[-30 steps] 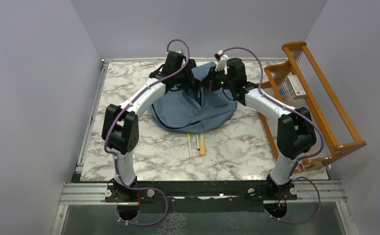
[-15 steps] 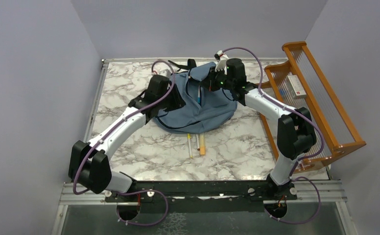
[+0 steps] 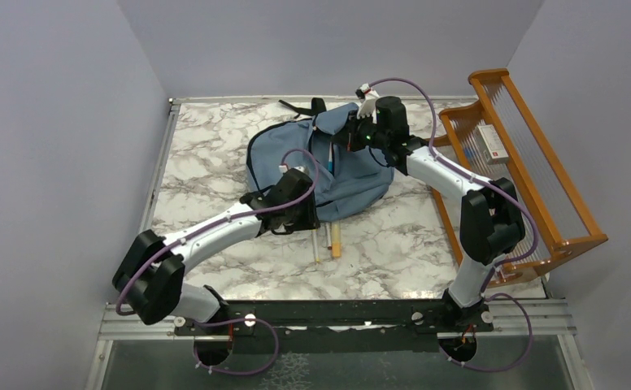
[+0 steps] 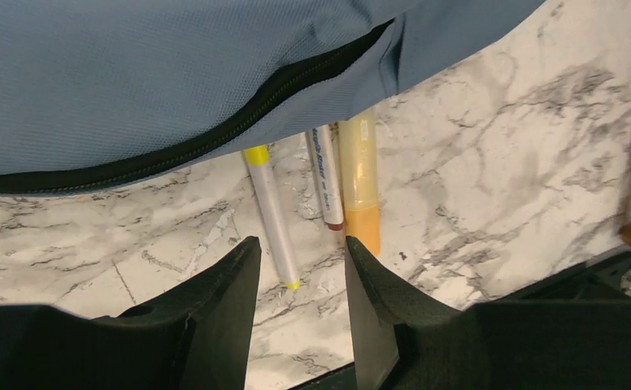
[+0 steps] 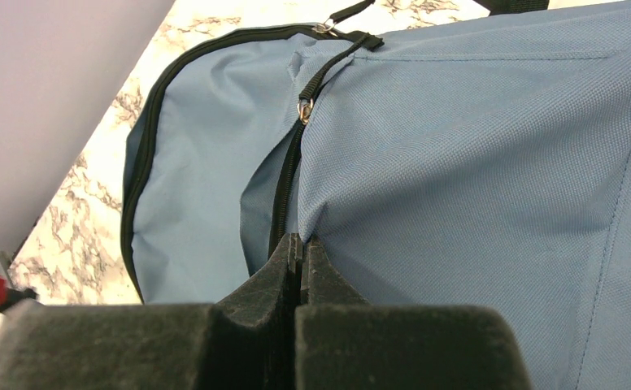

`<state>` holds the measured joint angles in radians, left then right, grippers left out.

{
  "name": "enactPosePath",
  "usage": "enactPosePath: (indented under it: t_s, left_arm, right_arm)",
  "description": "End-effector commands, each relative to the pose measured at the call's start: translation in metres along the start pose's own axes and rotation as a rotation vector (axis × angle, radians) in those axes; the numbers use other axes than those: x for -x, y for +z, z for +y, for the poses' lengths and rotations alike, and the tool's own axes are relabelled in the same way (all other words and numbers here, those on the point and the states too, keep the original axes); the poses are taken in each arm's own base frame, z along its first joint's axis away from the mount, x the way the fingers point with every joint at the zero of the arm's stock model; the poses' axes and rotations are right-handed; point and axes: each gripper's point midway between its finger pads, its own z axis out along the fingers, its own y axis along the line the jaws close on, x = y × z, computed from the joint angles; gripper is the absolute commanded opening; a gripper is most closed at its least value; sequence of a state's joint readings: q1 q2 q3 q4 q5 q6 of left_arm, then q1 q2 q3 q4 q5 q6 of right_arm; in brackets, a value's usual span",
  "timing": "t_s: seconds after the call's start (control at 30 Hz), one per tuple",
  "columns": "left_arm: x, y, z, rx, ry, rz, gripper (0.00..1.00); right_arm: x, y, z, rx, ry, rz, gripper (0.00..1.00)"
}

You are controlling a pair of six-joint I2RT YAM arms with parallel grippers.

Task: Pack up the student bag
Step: Pick up the stationery from the center of the board.

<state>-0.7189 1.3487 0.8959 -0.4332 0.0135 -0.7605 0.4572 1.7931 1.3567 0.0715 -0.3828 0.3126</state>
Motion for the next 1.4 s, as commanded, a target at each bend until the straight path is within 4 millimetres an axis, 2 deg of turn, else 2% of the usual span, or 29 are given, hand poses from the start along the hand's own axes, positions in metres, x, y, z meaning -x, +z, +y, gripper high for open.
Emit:
enactPosePath:
  t_s: [0.0, 0.23, 0.47, 0.73, 0.93, 1.2, 1.37]
  left_arm:
    - [-0.010, 0.020, 0.012, 0.107, 0.025, -0.003, 0.43]
    - [-0.018, 0.032, 0.019, 0.149, 0.030, 0.028, 0.40]
    - [-0.036, 0.047, 0.028, 0.202, 0.035, 0.075, 0.40]
    - [-0.047, 0.061, 0.024, 0.235, 0.093, 0.098, 0.40]
    - [-0.054, 0.065, 0.031, 0.294, 0.158, 0.108, 0.38]
    - [-0.065, 0.065, 0.040, 0.352, 0.225, 0.129, 0.24]
    - [-0.057, 0.061, 0.038, 0.354, 0.241, 0.100, 0.19]
  right_arm:
    - [0.012, 0.001, 0.014, 0.046, -0.031, -0.019, 0.00]
    - [0.007, 0.000, 0.009, 0.023, -0.046, -0.008, 0.00]
    - [0.003, -0.001, 0.013, 0.048, -0.033, 0.001, 0.01]
    - [0.000, 0.000, 0.014, 0.058, -0.018, 0.002, 0.00]
    - [-0.002, 0.000, 0.013, 0.051, -0.022, 0.007, 0.00]
    - [-0.004, 0.001, 0.013, 0.058, -0.016, 0.011, 0.00]
    - [-0.004, 0.002, 0.011, 0.051, -0.015, 0.011, 0.00]
